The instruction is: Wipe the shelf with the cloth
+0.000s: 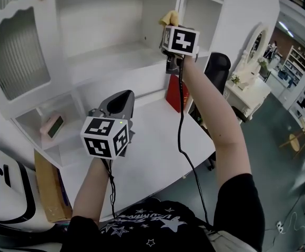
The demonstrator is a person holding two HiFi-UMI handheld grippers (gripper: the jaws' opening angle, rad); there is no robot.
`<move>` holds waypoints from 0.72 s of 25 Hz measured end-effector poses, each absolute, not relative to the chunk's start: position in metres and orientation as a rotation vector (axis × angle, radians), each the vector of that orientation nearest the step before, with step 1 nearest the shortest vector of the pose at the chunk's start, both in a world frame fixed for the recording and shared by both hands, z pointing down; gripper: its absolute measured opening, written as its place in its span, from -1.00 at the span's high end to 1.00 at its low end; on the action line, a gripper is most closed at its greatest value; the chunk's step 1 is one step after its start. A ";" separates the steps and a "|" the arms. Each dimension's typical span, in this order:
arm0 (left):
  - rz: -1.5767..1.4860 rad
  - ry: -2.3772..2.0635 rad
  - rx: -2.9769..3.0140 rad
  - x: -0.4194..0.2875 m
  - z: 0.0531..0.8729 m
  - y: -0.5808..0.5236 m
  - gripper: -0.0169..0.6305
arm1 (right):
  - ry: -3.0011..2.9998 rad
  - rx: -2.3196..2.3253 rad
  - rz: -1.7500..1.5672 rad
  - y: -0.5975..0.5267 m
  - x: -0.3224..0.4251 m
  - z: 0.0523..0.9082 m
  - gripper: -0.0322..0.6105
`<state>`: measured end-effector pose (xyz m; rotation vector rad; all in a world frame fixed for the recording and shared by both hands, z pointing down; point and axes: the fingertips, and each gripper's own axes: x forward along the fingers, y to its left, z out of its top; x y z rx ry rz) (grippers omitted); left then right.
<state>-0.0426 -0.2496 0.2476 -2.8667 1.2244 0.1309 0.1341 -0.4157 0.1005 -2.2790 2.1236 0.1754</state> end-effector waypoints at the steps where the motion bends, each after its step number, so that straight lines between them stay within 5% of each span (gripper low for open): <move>1: 0.130 1.220 -2.869 -0.042 0.248 -0.249 0.94 | 2.118 -2.283 0.170 -0.415 0.137 0.102 0.65; 18: 0.128 1.454 -2.776 -0.089 0.258 -0.280 0.94 | 2.271 -2.177 0.133 -0.481 0.081 0.127 0.65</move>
